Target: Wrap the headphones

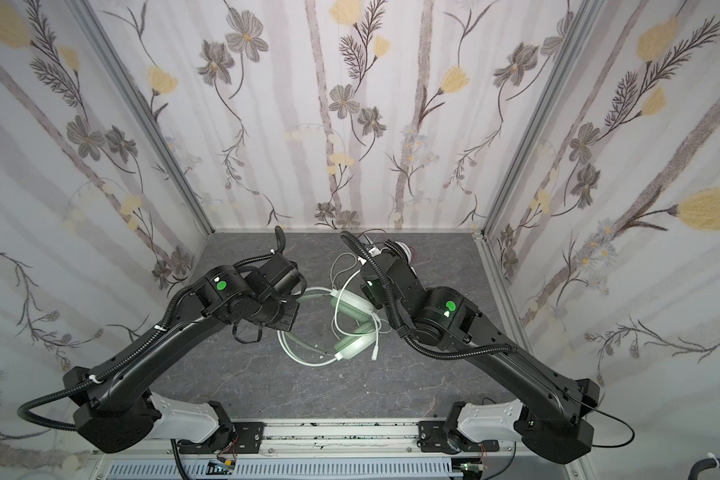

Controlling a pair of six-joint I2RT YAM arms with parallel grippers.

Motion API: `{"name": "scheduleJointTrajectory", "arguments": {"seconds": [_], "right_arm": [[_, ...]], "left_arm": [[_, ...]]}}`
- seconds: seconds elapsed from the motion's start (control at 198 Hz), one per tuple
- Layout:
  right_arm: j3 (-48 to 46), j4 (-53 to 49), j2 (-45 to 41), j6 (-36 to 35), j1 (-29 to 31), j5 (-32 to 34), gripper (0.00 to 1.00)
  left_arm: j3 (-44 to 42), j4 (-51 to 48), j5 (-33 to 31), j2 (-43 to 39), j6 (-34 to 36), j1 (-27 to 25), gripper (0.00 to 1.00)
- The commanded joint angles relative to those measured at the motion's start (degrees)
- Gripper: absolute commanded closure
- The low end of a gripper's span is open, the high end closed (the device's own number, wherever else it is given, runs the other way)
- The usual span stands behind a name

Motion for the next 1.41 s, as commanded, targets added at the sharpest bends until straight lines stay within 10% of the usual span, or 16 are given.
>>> {"name": "scheduleJointTrajectory", "arguments": {"seconds": [0.0,0.792,0.984,1.407], "right_arm": [[0.5,1.2,2.3,-3.3,-2.4,-6.1,1.0],[-0.6,6.3,16.4,0.5,-16.9,-32.5,0.92],[-6.7,11.4,12.6,2.2,-20.3,-47.7,0.48],[-32.6,28.2,-4.4,10.5,-27.5,-65.8,0.4]], "left_arm": [[-0.9,5.4,3.6,-1.6,1.8,-1.8,1.0],[-1.9,9.7,9.8,-10.3,0.9,-7.8,1.0],[-0.6,9.5,15.1,-12.8,-3.3,-0.9,1.0],[4.6,6.6,21.8,-12.9,-9.6,18.0,1.0]]}}
